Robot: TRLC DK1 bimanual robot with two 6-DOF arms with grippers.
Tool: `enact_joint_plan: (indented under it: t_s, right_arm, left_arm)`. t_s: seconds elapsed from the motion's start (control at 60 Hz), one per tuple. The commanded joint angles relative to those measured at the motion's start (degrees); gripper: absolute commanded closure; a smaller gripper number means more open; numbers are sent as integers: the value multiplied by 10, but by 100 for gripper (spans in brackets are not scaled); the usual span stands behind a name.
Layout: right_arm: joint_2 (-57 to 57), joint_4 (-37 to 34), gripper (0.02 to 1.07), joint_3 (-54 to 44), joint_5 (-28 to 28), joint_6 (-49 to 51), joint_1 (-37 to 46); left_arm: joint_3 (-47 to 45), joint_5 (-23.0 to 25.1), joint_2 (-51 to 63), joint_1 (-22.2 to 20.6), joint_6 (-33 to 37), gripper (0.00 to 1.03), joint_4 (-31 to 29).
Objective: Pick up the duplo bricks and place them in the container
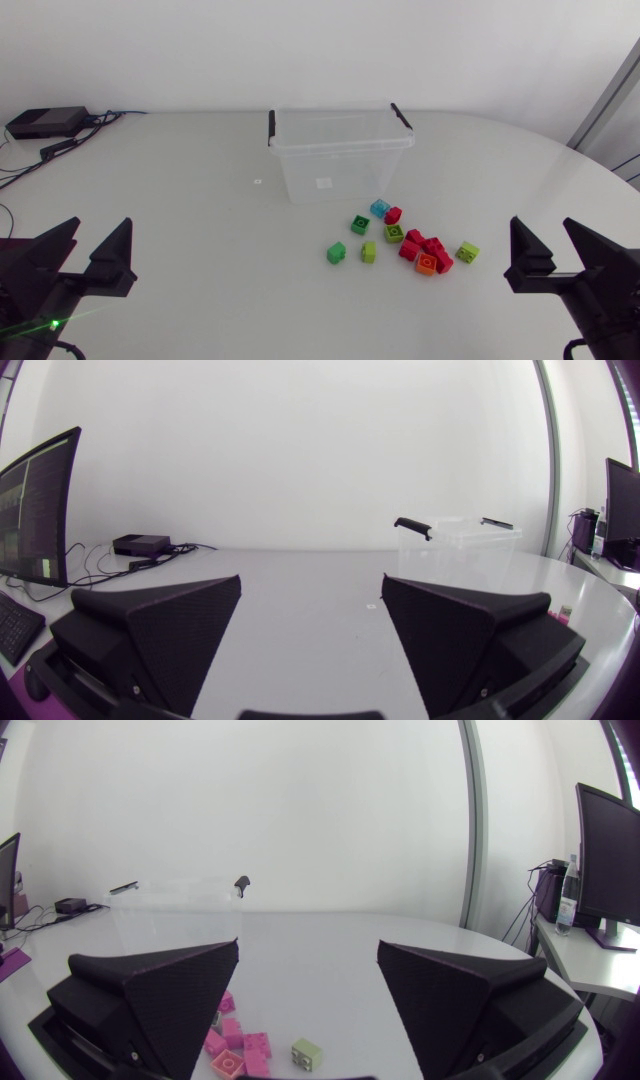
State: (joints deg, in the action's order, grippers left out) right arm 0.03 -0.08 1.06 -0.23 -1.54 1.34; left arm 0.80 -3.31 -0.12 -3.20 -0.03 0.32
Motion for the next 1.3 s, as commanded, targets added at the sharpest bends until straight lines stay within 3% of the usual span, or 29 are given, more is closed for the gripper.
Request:
enact_joint_plan:
  t_s: [0.0,0.25,0.4,0.717,0.85,1.067,1.167,1.283]
  right_arm:
    - [-5,0,6,-11,-3,-19,-7]
    - [-2,19,7,3,4,-22,0]
    - [22,20,7,26,4,-22,0]
    - [270,50,7,139,2,-21,25]
    - [359,49,7,177,0,-19,53]
    - [493,36,7,206,-21,-22,111]
    - [544,-9,7,234,-77,-18,159]
    - [582,-48,7,254,-130,7,188]
  left_arm:
    - [-7,1,-7,-4,-9,5,0]
    - [43,1,29,-9,-7,6,2]
    - [117,1,175,-27,-8,5,19]
    - [308,5,513,-100,1,6,18]
    - [397,8,643,-130,54,9,-42]
    - [510,7,815,-186,75,12,-125]
    - [554,7,872,-240,88,11,-176]
    - [581,7,918,-306,156,11,-203]
